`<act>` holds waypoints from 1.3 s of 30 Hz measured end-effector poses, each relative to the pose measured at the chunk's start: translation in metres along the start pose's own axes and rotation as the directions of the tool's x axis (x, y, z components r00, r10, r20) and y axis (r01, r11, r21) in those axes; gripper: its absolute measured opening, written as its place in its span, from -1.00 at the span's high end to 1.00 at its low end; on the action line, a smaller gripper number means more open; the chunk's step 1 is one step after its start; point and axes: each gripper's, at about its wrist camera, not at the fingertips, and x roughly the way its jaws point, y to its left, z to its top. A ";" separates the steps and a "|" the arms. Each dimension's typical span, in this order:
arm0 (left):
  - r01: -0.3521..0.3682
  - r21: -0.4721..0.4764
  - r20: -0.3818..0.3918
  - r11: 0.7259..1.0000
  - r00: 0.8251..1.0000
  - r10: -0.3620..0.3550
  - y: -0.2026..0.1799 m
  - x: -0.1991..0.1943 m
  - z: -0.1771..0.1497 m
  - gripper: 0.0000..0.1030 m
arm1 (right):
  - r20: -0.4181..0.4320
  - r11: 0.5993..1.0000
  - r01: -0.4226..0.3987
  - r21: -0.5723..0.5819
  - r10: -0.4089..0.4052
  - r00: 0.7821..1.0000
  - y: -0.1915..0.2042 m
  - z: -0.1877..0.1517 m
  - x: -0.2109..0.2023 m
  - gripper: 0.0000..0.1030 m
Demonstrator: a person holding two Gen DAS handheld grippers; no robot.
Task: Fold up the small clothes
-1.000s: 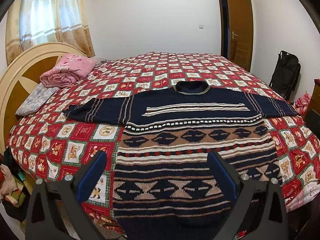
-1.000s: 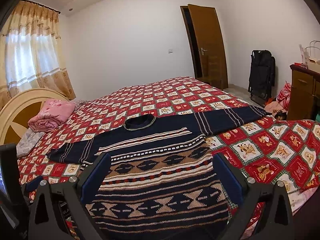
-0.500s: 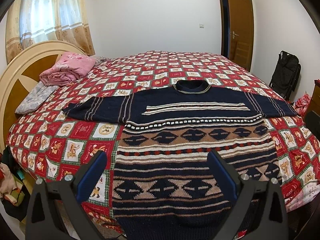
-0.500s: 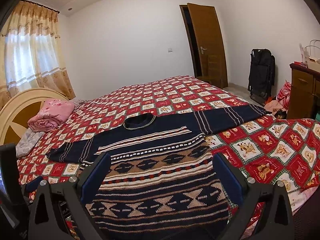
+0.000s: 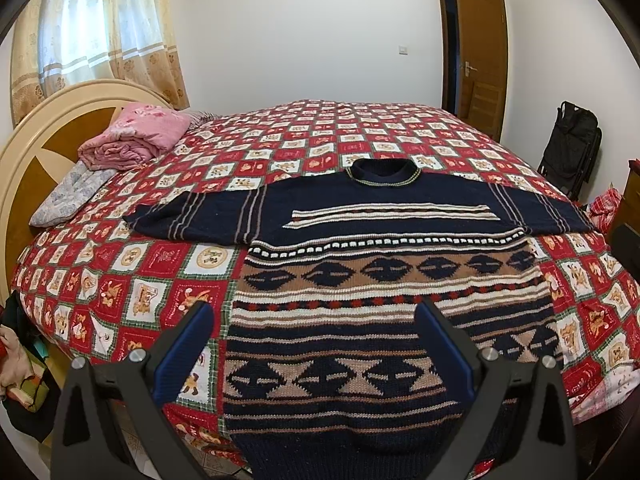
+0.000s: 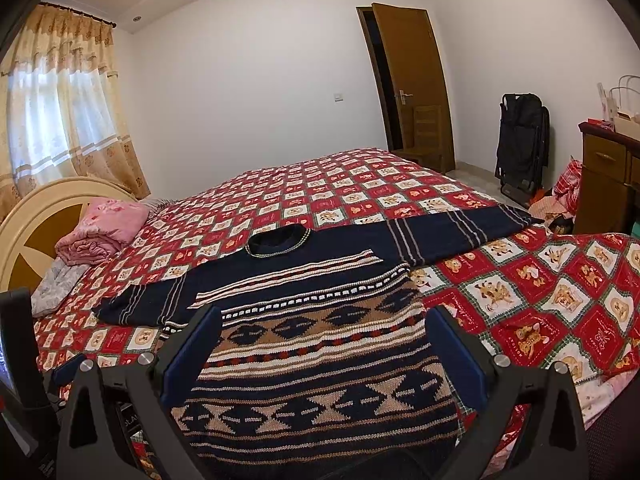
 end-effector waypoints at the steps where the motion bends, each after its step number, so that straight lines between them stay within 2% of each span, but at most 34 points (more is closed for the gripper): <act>1: 0.000 0.000 0.000 1.000 1.000 0.000 0.000 0.000 0.000 -0.98 | 0.000 1.000 0.000 0.001 0.000 1.000 0.000 -0.001 -0.001 -0.98; 39: 0.002 -0.001 -0.009 1.000 1.000 -0.002 -0.002 0.003 0.001 -0.98 | -0.008 1.000 -0.002 0.003 0.002 1.000 -0.001 -0.007 0.001 -0.98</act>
